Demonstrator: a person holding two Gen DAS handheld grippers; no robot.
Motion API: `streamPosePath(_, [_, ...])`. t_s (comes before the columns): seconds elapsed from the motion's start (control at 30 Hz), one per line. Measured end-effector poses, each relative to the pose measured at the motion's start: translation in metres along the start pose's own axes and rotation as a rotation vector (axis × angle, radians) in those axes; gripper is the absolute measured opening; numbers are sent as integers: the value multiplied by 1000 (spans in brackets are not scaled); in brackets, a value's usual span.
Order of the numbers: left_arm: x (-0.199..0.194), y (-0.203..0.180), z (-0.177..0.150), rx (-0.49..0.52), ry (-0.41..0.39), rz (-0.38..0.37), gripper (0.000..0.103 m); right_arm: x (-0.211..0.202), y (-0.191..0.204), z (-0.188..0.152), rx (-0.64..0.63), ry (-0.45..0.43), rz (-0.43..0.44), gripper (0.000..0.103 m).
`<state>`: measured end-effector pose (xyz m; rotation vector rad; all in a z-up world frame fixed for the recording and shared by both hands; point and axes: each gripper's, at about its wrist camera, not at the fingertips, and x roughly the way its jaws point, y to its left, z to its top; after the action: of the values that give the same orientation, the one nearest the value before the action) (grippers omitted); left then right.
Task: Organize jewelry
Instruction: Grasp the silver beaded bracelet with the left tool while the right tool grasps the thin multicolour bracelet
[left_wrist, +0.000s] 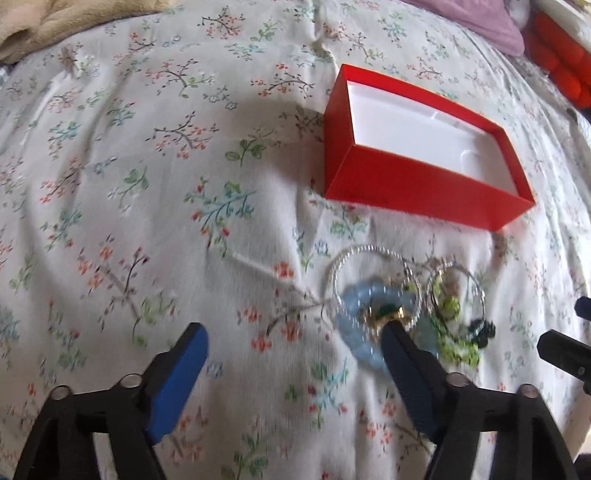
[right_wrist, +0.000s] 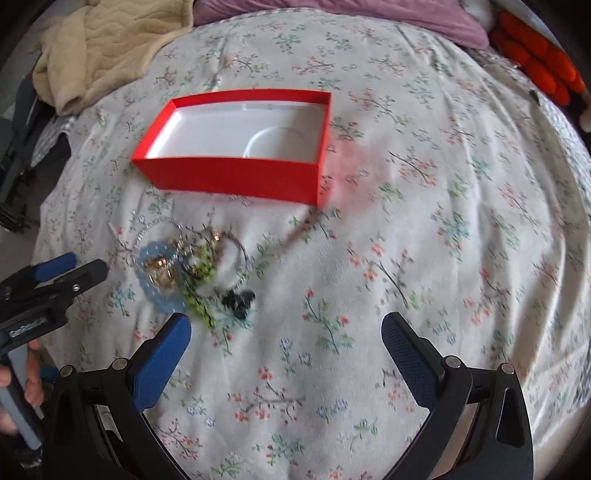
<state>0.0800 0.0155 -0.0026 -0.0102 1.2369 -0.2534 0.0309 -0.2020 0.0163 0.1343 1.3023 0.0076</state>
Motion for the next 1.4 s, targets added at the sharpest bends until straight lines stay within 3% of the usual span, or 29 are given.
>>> streamPosePath(0.07, [11, 2, 5, -6, 6, -24, 64, 7, -3, 6, 19, 3, 43, 99])
streamPosePath(0.1, [16, 3, 8, -9, 17, -38, 53, 11, -5, 9, 32, 6, 65, 94])
streamPosePath(0.17, [25, 3, 14, -11, 41, -68, 43, 21, -9, 13, 70, 30, 115, 84])
streamPosePath(0.23, [30, -1, 20, -3, 40, -106, 41, 32, -9, 18, 84, 56, 138, 72])
streamPosePath(0.33, [36, -8, 29, 12, 45, -123, 39, 39, -3, 25, 64, 62, 140, 69])
streamPosePath(0.4, [43, -13, 33, 20, 60, -137, 26, 43, 0, 29, 51, 64, 147, 68])
streamPosePath(0.6, [53, -29, 35, 94, 76, -64, 16, 55, -1, 38, 50, 79, 144, 60])
streamPosePath(0.7, [57, -35, 37, 122, 70, -28, 5, 60, -4, 42, 64, 86, 143, 53])
streamPosePath(0.8, [58, -38, 38, 124, 61, -15, 0, 61, -6, 43, 75, 87, 147, 50])
streamPosePath(1.07, [38, -41, 36, 113, 3, -41, 0, 60, 1, 43, 68, 87, 159, 37])
streamPosePath(1.17, [29, -38, 33, 113, -15, -40, 0, 63, 7, 43, 56, 94, 163, 29])
streamPosePath(1.33, [19, -35, 29, 111, -36, -44, 0, 74, 18, 40, 29, 120, 167, 7])
streamPosePath(1.4, [15, -33, 28, 107, -48, -43, 0, 73, 21, 40, 11, 109, 152, 6])
